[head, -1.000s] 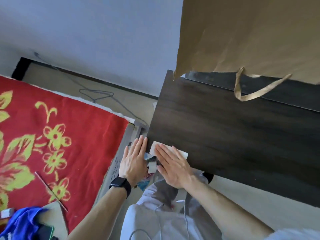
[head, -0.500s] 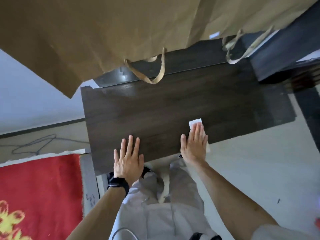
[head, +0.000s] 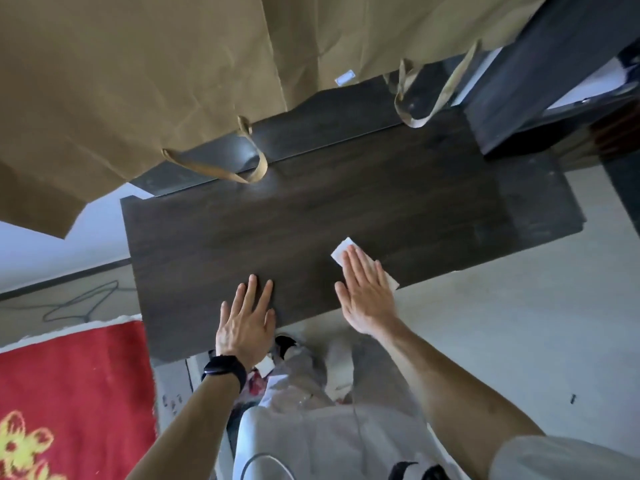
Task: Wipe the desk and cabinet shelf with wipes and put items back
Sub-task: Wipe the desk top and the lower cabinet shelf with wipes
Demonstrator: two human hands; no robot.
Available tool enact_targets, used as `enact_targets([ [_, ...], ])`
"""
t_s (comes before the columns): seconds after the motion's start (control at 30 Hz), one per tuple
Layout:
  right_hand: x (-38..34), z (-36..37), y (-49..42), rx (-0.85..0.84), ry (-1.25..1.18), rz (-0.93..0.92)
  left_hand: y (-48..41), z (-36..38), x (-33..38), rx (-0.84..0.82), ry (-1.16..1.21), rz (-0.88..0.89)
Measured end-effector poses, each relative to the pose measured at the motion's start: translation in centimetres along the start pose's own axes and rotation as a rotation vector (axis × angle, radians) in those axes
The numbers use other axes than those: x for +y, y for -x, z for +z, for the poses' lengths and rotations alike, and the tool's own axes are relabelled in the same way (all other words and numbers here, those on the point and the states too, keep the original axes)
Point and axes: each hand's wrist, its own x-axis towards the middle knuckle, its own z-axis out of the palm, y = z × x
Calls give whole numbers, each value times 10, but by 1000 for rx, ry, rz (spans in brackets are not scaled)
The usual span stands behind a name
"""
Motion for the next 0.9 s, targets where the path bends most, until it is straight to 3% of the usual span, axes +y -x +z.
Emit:
enact_targets([
  [0.23,183,-51,-13,44,-54,386,-38,2,116,-27,48,19],
  [0.37,179,-59,-18,78,-151,430,-51,1,163,-17,61,32],
  [0.43,147,-51,-13,49,-150,290,-51,1,179,-20,84,-1],
  [0.53,103,-36,-1,1,-116,-69,-51,4,188,-52,79,-58],
  [0.63,113,-36,-2,12,-86,-260,-54,-4,190,-85,23,-70],
  [0.7,142,-43,-10,14,-88,-187,-54,-8,193,-105,-6,-82],
  [0.9,258,-75,-35,82,-133,288,-58,-11,219,-104,11,-111],
])
